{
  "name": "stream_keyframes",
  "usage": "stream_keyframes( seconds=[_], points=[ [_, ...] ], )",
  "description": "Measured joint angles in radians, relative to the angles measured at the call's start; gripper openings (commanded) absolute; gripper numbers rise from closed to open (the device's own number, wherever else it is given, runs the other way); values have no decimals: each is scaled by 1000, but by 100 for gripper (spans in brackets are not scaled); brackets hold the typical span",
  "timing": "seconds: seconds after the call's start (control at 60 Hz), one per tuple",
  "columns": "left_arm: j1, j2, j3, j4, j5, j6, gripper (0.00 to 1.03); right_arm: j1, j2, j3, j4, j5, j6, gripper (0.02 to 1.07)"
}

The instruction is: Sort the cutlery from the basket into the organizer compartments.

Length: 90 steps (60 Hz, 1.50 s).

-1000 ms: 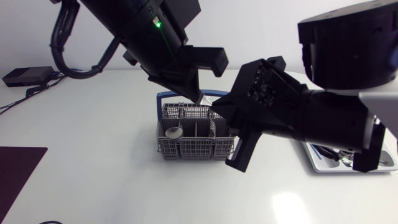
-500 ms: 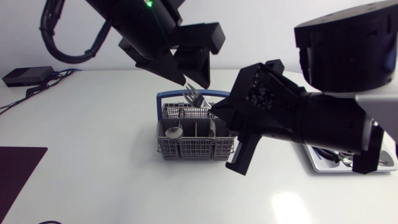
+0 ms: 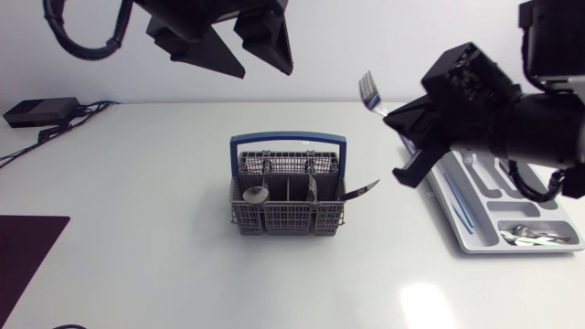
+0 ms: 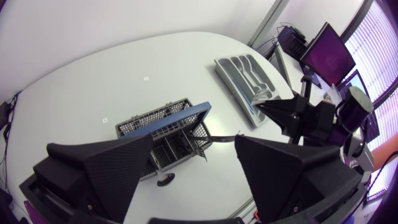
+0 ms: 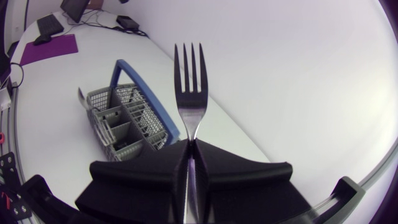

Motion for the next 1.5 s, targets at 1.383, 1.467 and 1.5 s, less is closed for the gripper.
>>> stream_keyframes(
  seconds=[1.383,1.467,1.5],
  points=[
    [-114,-54,-541,512,-214,598,91,-941,838,433,74,-249,3,8],
    [-114,-46,-534,504,-210,643,91,-941,896,485,71,-227,3,8],
    [-114,-46,-534,504,-200,660,91,-942,920,509,69,-221,3,8]
  ],
)
